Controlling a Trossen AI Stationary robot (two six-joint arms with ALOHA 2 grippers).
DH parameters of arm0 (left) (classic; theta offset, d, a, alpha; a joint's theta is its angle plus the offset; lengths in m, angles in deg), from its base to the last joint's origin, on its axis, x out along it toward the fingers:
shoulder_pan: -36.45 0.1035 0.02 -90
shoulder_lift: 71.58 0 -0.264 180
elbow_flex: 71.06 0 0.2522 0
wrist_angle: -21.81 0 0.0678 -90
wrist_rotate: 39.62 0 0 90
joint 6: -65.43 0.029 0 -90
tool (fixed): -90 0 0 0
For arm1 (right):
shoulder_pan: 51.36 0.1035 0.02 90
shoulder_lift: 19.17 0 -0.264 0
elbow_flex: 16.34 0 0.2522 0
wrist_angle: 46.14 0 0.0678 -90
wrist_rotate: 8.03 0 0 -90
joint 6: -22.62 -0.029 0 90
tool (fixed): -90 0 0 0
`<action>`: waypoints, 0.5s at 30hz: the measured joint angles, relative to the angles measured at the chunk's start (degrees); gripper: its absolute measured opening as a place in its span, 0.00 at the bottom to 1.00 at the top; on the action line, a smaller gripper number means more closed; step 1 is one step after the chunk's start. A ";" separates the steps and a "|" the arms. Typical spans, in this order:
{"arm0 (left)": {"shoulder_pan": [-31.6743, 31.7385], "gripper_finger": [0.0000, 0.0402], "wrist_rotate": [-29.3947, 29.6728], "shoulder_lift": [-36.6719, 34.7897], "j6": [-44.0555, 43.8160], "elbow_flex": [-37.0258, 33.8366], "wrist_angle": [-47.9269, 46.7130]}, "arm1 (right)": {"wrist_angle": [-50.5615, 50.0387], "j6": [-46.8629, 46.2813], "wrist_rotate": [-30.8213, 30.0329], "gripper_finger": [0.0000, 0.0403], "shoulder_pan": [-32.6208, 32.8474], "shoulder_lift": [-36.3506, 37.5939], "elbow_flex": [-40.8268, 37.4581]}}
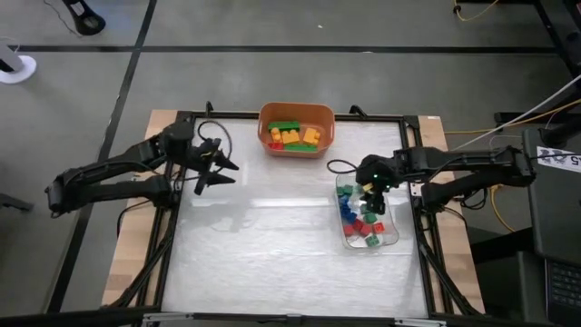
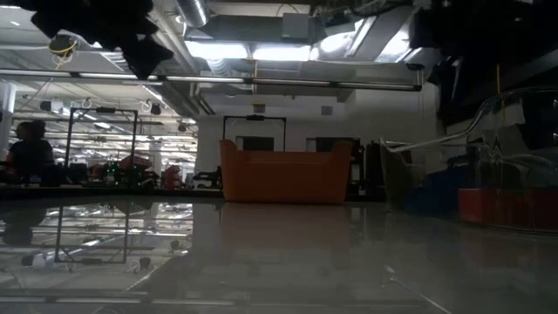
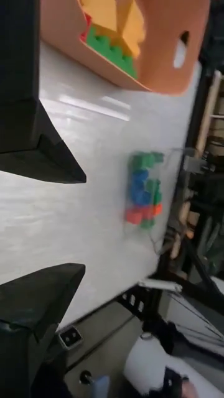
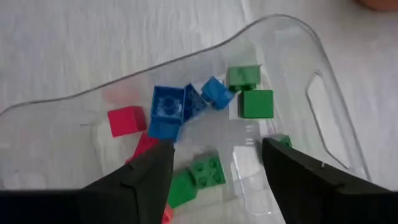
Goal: Sort blocks by size
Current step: Return to Home Position
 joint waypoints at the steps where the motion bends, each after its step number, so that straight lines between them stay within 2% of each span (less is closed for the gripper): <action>1: -0.51 0.52 0.03 -1.71 -0.72 -1.05 0.80 | -0.50 0.00 -0.05 0.60 0.00 1.16 0.00; 5: -2.44 0.52 1.60 -8.99 -3.99 -6.53 5.52 | 0.05 1.97 -1.57 0.60 0.02 7.88 -0.02; 8: -3.33 0.52 3.89 -14.84 -6.33 -11.48 10.90 | 1.01 3.33 -5.14 0.60 0.02 14.01 -0.03; 15: -3.50 0.52 4.72 -26.83 -8.52 -19.88 14.21 | 11.90 3.21 -6.17 0.60 0.02 27.49 -6.21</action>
